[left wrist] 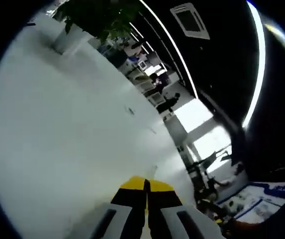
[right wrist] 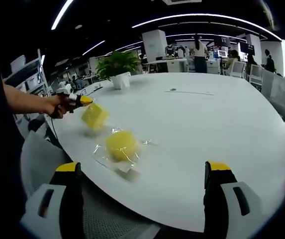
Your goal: Compare the silicone blocks by pressing each to a similar depth, holding the contact briefly, and releasing to observe deformation and rebound differences across the visible hardness samples.
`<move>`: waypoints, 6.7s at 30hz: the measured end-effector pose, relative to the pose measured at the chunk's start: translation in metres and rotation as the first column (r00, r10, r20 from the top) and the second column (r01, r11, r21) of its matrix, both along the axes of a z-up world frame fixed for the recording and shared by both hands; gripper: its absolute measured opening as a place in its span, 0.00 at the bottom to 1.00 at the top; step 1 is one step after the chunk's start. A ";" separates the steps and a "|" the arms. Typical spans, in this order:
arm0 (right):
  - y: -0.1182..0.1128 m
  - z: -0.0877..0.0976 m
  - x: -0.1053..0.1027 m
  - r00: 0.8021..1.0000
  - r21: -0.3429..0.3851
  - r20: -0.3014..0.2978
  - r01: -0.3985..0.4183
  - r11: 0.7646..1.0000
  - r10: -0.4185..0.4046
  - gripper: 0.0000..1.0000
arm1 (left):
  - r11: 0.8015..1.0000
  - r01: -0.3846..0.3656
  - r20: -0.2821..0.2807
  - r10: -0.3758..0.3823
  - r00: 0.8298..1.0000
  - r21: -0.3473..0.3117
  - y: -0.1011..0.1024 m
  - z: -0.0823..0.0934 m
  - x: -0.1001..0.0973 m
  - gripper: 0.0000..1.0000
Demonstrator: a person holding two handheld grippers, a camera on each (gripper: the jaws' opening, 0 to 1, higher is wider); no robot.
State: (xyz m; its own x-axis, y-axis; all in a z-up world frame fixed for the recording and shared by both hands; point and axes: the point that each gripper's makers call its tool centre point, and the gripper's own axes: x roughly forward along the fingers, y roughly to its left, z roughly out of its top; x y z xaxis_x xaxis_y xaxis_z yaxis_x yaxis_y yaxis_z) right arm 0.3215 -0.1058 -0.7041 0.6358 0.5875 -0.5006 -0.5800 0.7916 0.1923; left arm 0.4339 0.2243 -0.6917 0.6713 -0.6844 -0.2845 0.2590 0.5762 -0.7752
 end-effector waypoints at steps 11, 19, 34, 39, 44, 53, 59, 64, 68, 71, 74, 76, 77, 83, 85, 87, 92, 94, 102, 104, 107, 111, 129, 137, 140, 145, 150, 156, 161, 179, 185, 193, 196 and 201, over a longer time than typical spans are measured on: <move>0.004 0.008 0.009 1.000 0.010 0.017 -0.016 1.000 0.015 0.96 | 0.969 0.109 0.121 -0.139 0.983 0.224 -0.018 0.031 -0.001 0.00; 0.011 0.027 0.018 0.999 0.075 0.033 -0.006 0.997 0.004 0.96 | 0.974 0.110 0.213 -0.153 0.965 0.199 -0.024 0.075 -0.001 0.00; 0.060 0.089 0.045 0.984 0.174 0.138 -0.133 0.976 0.110 0.96 | 0.960 0.238 0.410 -0.278 0.869 0.145 -0.056 0.167 -0.019 0.00; 0.068 0.107 0.051 0.975 0.176 0.171 -0.174 0.969 0.144 0.96 | 0.957 0.258 0.457 -0.290 0.841 0.134 -0.061 0.195 -0.024 0.00; 0.075 0.124 0.059 0.967 0.191 0.202 -0.195 0.962 0.156 0.96 | 0.950 0.283 0.503 -0.312 0.806 0.136 -0.068 0.221 -0.033 0.00; 0.090 0.135 0.065 0.951 0.190 0.239 -0.243 0.951 0.195 0.96 | 0.934 0.318 0.544 -0.354 0.761 0.163 -0.083 0.232 -0.046 0.00; 0.108 0.128 0.060 0.942 0.188 0.248 -0.278 0.942 0.228 0.96 | 0.931 0.330 0.542 -0.359 0.760 0.154 -0.090 0.217 -0.050 0.00; 0.122 0.119 0.057 0.936 0.196 0.242 -0.307 0.932 0.257 0.96 | 0.929 0.345 0.540 -0.362 0.760 0.137 -0.095 0.205 -0.052 0.00; 0.129 0.123 0.055 0.926 0.200 0.258 -0.331 0.922 0.276 0.96 | 0.927 0.357 0.539 -0.362 0.761 0.118 -0.097 0.206 -0.054 0.00; 0.133 0.127 0.054 0.918 0.203 0.272 -0.349 0.915 0.290 0.92 | 0.923 0.370 0.549 -0.366 0.751 0.109 -0.102 0.210 -0.055 0.00; 0.138 0.133 0.054 0.913 0.219 0.282 -0.361 0.906 0.296 0.90 | 0.918 0.382 0.556 -0.372 0.744 0.103 -0.109 0.212 -0.055 0.00; 0.142 0.136 0.053 0.909 0.227 0.287 -0.370 0.901 0.301 0.88 | 0.915 0.391 0.555 -0.378 0.741 0.101 -0.115 0.211 -0.055 0.00; 0.143 0.137 0.053 0.908 0.228 0.289 -0.373 0.899 0.303 0.88 | 0.914 0.394 0.554 -0.379 0.741 0.099 -0.116 0.211 -0.054 0.00; 0.156 0.144 0.050 0.894 0.254 0.303 -0.409 0.876 0.330 0.81 | 0.904 0.421 0.556 -0.388 0.735 0.075 -0.126 0.215 -0.059 0.00; 0.160 0.147 0.051 0.890 0.256 0.306 -0.419 0.871 0.338 0.80 | 0.898 0.434 0.551 -0.398 0.734 0.071 -0.128 0.214 -0.062 0.00; 0.164 0.151 0.052 0.885 0.262 0.314 -0.428 0.865 0.342 0.78 | 0.894 0.443 0.549 -0.404 0.732 0.068 -0.129 0.213 -0.064 0.00; 0.172 0.159 0.049 0.871 0.273 0.331 -0.458 0.846 0.364 0.68 | 0.889 0.454 0.550 -0.405 0.731 0.051 -0.129 0.215 -0.067 0.00; 0.176 0.163 0.045 0.864 0.284 0.341 -0.469 0.836 0.369 0.63 | 0.889 0.456 0.553 -0.403 0.730 0.046 -0.129 0.216 -0.068 0.00; 0.185 0.172 0.038 0.862 0.378 0.336 -0.493 0.783 0.380 0.47 | 0.882 0.468 0.581 -0.355 0.733 -0.052 -0.126 0.234 -0.074 0.00; 0.188 0.169 0.039 0.865 0.381 0.324 -0.490 0.784 0.383 0.52 | 0.879 0.473 0.588 -0.355 0.727 -0.055 -0.128 0.238 -0.076 0.00; 0.189 0.175 0.039 0.861 0.405 0.344 -0.497 0.767 0.376 0.51 | 0.877 0.478 0.593 -0.358 0.721 -0.052 -0.132 0.240 -0.076 0.00; 0.190 0.184 0.037 0.866 0.483 0.331 -0.496 0.722 0.374 0.37 | 0.879 0.475 0.594 -0.363 0.718 -0.037 -0.134 0.240 -0.076 0.00; 0.185 0.190 0.038 0.873 0.433 0.251 -0.488 0.758 0.419 0.17 | 0.904 0.421 0.574 -0.382 0.724 0.071 -0.116 0.217 -0.065 0.00; 0.188 0.186 0.034 0.864 0.356 0.227 -0.503 0.787 0.450 0.07 | 0.907 0.420 0.557 -0.363 0.747 0.029 -0.110 0.206 -0.073 0.00; 0.187 0.187 0.033 0.865 0.394 0.173 -0.499 0.772 0.471 0.04 | 0.905 0.425 0.551 -0.371 0.747 0.033 -0.111 0.209 -0.076 0.00; 0.192 0.191 0.031 0.854 0.372 0.175 -0.518 0.770 0.489 0.02 | 0.899 0.434 0.561 -0.393 0.728 0.066 -0.108 0.212 -0.076 0.00; 0.191 0.190 0.031 0.857 0.376 0.169 -0.513 0.772 0.487 0.01 | 0.899 0.426 0.585 -0.398 0.707 0.097 -0.107 0.211 -0.075 0.00; 0.193 0.189 0.025 0.852 0.407 0.149 -0.515 0.754 0.501 0.00 | 0.895 0.440 0.578 -0.397 0.713 0.072 -0.109 0.210 -0.079 0.00; 0.193 0.193 0.025 0.850 0.427 0.146 -0.515 0.743 0.506 0.00 | 0.892 0.450 0.580 -0.391 0.715 0.047 -0.109 0.213 -0.080 0.00; 0.188 0.180 0.023 0.853 0.439 0.124 -0.505 0.743 0.507 0.00 | 0.887 0.454 0.511 -0.432 0.743 0.090 -0.116 0.199 -0.078 0.00; 0.190 0.186 0.024 0.854 0.472 0.120 -0.497 0.728 0.506 0.00 | 0.899 0.428 0.541 -0.407 0.736 0.094 -0.114 0.207 -0.080 0.00; 0.196 0.183 0.024 0.857 0.479 0.111 -0.490 0.728 0.503 0.00 | 0.910 0.408 0.512 -0.386 0.767 0.073 -0.108 0.204 -0.076 0.00; 0.197 0.181 0.024 0.858 0.475 0.107 -0.488 0.733 0.502 0.00 | 0.914 0.396 0.521 -0.382 0.763 0.090 -0.107 0.202 -0.078 0.00; 0.199 0.185 0.021 0.852 0.482 0.105 -0.494 0.723 0.513 0.00 | 0.914 0.401 0.526 -0.374 0.764 0.068 -0.106 0.206 -0.079 0.00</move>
